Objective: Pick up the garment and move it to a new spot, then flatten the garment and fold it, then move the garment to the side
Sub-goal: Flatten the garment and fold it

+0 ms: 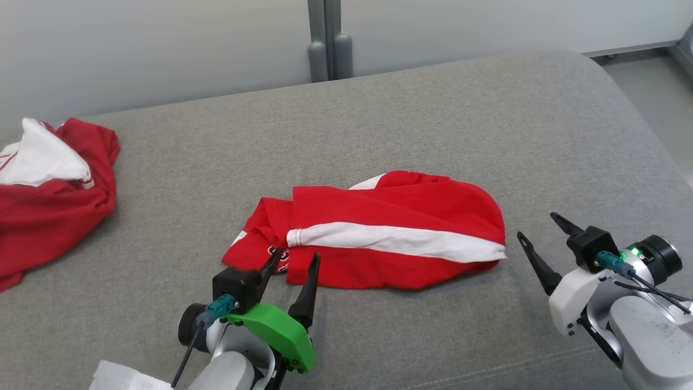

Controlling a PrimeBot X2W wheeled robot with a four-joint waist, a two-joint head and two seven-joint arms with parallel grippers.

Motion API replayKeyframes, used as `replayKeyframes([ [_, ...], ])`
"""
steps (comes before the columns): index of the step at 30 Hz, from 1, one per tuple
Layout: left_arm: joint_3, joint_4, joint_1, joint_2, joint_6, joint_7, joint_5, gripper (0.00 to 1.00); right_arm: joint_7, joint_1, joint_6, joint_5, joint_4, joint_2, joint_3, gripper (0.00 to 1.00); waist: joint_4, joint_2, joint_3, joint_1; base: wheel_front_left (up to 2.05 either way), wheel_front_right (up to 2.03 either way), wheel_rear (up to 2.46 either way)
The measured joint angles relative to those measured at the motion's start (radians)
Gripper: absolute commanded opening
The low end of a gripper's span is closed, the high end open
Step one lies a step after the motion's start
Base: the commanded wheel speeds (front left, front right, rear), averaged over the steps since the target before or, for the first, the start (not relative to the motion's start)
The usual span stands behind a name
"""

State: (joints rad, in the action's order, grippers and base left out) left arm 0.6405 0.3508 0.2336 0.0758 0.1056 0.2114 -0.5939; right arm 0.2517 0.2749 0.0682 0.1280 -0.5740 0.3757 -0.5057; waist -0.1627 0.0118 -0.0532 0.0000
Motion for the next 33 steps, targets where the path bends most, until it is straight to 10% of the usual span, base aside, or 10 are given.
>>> replayKeyframes([
  [33,-0.093,0.168,0.137,0.050,0.002,-0.097,-0.019,1.00,0.000,0.001,-0.054,0.047,0.287,-0.057,0.083,1.00,-0.148,0.0000,-0.137,0.0000,0.00,0.00,0.00],
])
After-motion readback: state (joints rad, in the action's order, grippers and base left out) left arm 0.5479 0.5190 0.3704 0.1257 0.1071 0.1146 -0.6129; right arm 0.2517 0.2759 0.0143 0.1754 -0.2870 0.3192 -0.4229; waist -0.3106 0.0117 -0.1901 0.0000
